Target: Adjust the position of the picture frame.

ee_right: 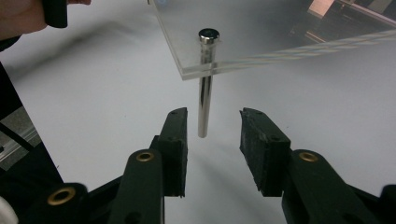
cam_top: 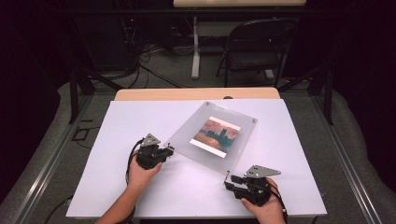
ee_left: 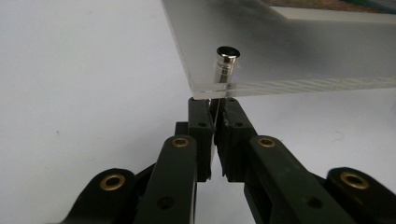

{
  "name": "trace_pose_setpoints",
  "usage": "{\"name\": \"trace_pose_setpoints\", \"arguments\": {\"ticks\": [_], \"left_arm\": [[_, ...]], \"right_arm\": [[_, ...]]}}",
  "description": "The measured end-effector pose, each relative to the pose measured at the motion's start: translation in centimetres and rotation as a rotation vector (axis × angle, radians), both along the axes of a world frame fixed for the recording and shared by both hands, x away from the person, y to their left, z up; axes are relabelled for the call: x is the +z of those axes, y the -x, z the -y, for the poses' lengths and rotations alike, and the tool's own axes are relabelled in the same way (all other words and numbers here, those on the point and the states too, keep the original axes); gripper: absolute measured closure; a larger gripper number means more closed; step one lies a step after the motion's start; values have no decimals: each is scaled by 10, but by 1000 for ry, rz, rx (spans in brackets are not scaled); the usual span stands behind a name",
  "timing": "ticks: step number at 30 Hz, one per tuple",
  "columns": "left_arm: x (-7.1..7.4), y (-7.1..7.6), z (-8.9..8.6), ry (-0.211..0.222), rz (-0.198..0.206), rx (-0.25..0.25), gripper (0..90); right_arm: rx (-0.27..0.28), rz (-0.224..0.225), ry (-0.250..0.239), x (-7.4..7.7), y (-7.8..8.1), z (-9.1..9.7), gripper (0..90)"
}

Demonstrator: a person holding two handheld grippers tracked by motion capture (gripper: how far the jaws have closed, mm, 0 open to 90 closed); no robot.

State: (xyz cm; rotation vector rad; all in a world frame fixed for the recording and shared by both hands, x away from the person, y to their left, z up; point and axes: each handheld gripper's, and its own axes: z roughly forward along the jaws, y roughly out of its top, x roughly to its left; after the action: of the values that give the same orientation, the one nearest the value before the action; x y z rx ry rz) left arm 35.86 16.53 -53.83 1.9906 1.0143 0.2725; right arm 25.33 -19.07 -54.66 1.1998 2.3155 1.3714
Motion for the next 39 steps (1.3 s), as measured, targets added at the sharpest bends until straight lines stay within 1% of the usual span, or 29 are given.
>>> {"name": "trace_pose_setpoints", "arguments": {"ticks": [3, 5, 6, 8, 10, 11, 12, 14, 16, 20, 27, 31, 34, 36, 37, 39], "left_arm": [[1, 2, 1, 7, -1, -5, 849], [2, 4, 2, 14, -4, -4, 848], [2, 4, 2, 14, -3, -6, 848], [2, 5, 2, 19, -8, -6, 848], [2, 6, 3, 16, -2, -6, 848], [2, 6, 3, 16, -2, -6, 848], [2, 6, 3, 12, -5, -9, 848], [2, 7, 3, 10, -5, -8, 848], [2, 7, 3, 11, -4, -6, 848], [2, 9, 3, 13, 0, -6, 849], [3, 10, 4, 15, 4, -12, 851], [4, 14, 5, 17, 6, -23, 853], [6, 20, 6, 22, 8, -42, 854], [8, 25, 6, 28, 6, -45, 855], [8, 25, 6, 28, 6, -45, 855], [9, 28, 5, 42, 5, -42, 854]], "right_arm": [[1, -16, -12, -1, -2, -1, 650], [0, -23, -11, -3, -4, -2, 680], [-4, -29, -11, -4, -5, -3, 717], [-6, -33, -20, -4, -6, -3, 760], [-3, -30, -27, -4, -7, -4, 801], [-3, -30, -27, -4, -7, -4, 801], [4, -31, -19, -3, -6, -5, 848], [2, -24, 2, -2, -5, -7, 851], [1, -24, 9, -2, -5, -7, 853], [0, -26, 1, -1, -5, -7, 854], [3, -26, 10, 1, -5, -5, 856], [2, -28, 19, 3, -6, -2, 856], [-29, -29, 10, 5, -9, 4, 857], [-50, -27, 9, 6, -13, 9, 857], [-50, -27, 9, 6, -13, 9, 857], [-60, -18, -5, 8, -17, 12, 856]]}}
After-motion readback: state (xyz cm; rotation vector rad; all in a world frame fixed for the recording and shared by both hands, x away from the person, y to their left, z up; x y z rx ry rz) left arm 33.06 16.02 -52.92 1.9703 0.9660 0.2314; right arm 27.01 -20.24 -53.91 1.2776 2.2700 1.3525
